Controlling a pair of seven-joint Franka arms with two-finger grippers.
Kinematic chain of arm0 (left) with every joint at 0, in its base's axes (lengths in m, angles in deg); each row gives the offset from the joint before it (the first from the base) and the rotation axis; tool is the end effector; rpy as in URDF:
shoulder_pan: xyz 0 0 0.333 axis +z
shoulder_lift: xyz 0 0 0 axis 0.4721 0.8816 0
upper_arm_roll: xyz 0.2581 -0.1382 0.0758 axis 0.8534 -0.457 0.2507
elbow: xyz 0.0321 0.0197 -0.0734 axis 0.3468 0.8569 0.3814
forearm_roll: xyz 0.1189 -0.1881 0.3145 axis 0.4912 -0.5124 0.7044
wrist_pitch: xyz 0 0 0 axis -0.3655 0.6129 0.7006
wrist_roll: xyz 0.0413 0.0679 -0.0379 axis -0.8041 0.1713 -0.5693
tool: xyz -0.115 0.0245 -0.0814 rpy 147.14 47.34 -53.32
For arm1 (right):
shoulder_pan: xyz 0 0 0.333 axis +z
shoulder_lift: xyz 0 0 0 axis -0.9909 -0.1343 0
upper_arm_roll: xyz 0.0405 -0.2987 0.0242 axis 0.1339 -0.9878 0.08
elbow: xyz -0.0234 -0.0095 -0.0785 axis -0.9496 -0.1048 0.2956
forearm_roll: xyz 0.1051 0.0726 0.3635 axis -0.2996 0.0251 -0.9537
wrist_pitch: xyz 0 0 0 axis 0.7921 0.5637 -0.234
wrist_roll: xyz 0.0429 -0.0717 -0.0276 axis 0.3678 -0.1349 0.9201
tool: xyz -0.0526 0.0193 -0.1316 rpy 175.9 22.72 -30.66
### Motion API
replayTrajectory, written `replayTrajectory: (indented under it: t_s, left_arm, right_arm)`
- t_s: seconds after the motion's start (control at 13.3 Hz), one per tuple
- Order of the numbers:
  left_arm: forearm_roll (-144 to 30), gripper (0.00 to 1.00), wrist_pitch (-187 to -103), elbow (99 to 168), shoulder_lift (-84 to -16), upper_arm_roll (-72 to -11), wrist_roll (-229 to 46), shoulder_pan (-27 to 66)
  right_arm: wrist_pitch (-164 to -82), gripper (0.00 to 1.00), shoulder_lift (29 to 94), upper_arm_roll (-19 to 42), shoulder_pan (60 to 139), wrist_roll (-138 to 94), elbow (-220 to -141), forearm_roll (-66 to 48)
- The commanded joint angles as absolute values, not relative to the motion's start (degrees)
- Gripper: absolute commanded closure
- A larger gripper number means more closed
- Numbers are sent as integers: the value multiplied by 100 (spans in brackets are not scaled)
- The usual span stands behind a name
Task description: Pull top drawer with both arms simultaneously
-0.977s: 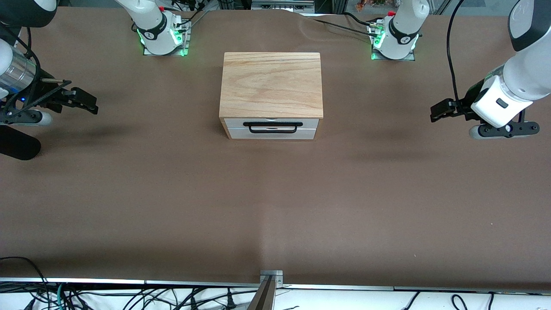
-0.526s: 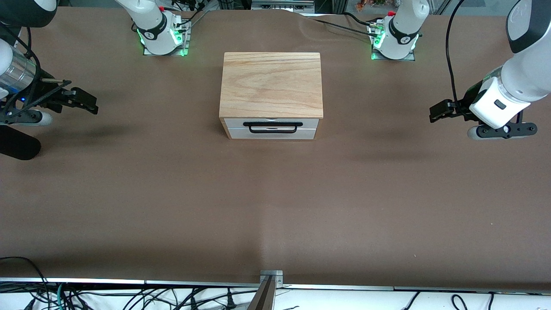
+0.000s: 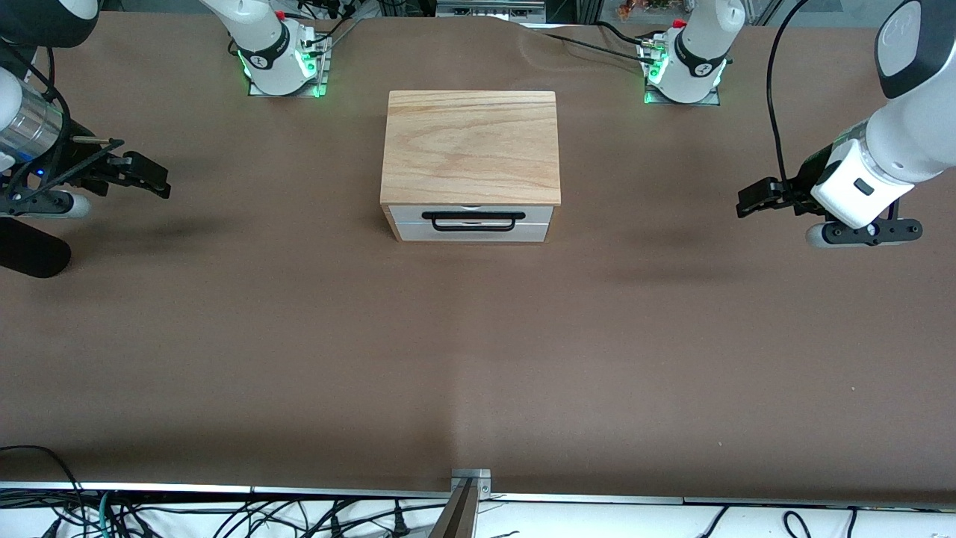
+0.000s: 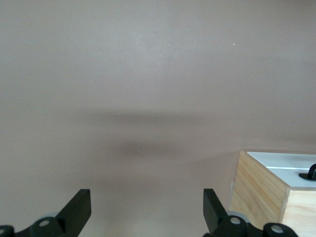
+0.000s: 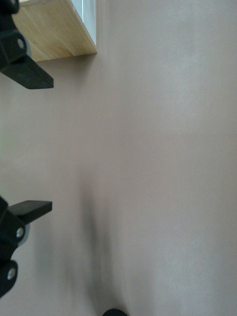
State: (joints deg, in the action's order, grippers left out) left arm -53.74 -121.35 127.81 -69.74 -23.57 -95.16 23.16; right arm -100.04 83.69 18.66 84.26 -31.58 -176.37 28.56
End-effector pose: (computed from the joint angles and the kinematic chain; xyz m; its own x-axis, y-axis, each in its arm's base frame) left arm 0.5656 -0.0663 0.4929 0.9884 0.0888 -0.1233 0.0984 -0.9924 0.0741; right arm 0.5519 0.0319 0.5256 0.9976 -0.0210 -0.0663 -0.0205 -0.9998 0.0090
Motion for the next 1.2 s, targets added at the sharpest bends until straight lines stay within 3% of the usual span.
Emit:
replayTrajectory:
  t_s: [0.0, 0.3, 0.6, 0.83, 1.13]
  left_arm:
    - [-5495, 0, -12501, 12909, -6907, -2391, -9459, 2386]
    - [-6000, 0, -12808, 13092, -6793, -2391, -9424, 2386]
    - [-7961, 0, -14670, 14331, -6608, -2382, -8205, 2360]
    - [-9383, 0, -14726, 14490, -6222, -2382, -7065, 2289]
    - [-11133, 0, -14647, 14877, -5826, -2382, -4982, 2289]
  right_arm:
    - [-9968, 0, 8427, 1962, 8413, -3138, -17645, 2787]
    - [-9968, 0, 8418, 1962, 8413, -3174, -17628, 2787]
    - [-9942, 0, 8392, 1971, 8413, -3059, -17628, 2796]
    - [-9846, 0, 8383, 2076, 8421, -3094, -17706, 2743]
    - [-9845, 0, 8120, 2085, 8421, -3094, -17908, 1366]
